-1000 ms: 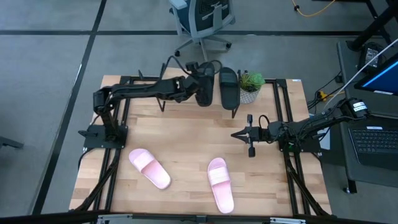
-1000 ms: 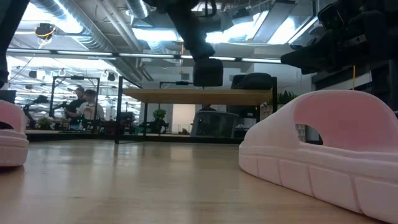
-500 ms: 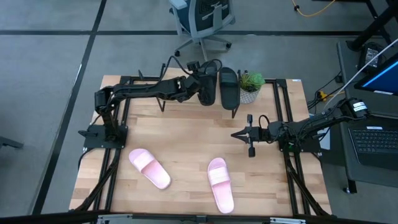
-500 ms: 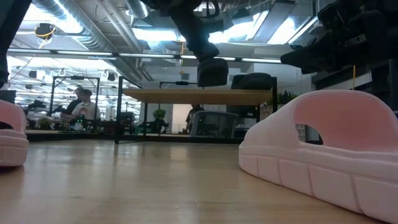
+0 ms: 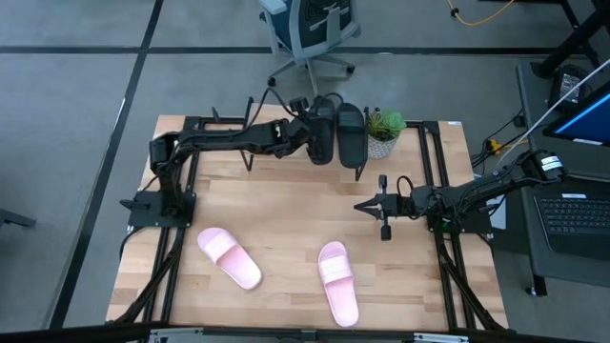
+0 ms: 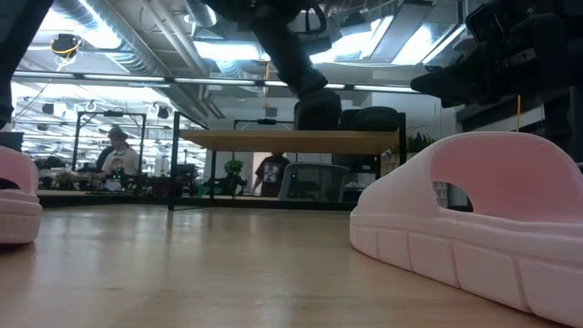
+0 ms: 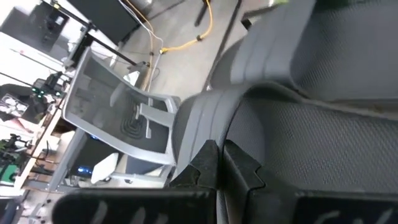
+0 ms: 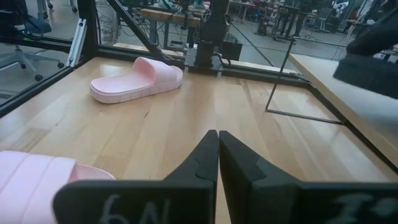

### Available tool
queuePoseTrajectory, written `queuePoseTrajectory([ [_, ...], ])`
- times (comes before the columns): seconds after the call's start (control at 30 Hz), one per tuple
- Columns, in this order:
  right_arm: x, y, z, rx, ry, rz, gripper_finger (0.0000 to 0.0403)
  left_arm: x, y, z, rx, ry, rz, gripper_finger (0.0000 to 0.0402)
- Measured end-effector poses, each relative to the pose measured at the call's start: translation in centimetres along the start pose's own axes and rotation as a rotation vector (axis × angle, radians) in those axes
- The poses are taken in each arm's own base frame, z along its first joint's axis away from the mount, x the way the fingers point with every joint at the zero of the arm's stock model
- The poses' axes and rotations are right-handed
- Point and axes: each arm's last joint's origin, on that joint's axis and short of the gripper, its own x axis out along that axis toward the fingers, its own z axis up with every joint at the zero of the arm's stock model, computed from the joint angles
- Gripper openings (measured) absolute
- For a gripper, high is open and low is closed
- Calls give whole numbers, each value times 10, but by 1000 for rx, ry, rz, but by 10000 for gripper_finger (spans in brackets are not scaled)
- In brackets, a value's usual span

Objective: Pick and place slides into the shelf
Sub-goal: Put the black slides on the shelf

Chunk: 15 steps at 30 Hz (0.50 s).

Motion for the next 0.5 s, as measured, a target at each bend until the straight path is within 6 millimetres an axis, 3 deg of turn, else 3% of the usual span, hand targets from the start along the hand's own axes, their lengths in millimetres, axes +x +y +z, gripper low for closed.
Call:
queuePoseTrajectory([
  [0.5, 0, 0, 0, 0, -3, 0, 16, 15, -14, -3, 9, 4, -16, 0],
])
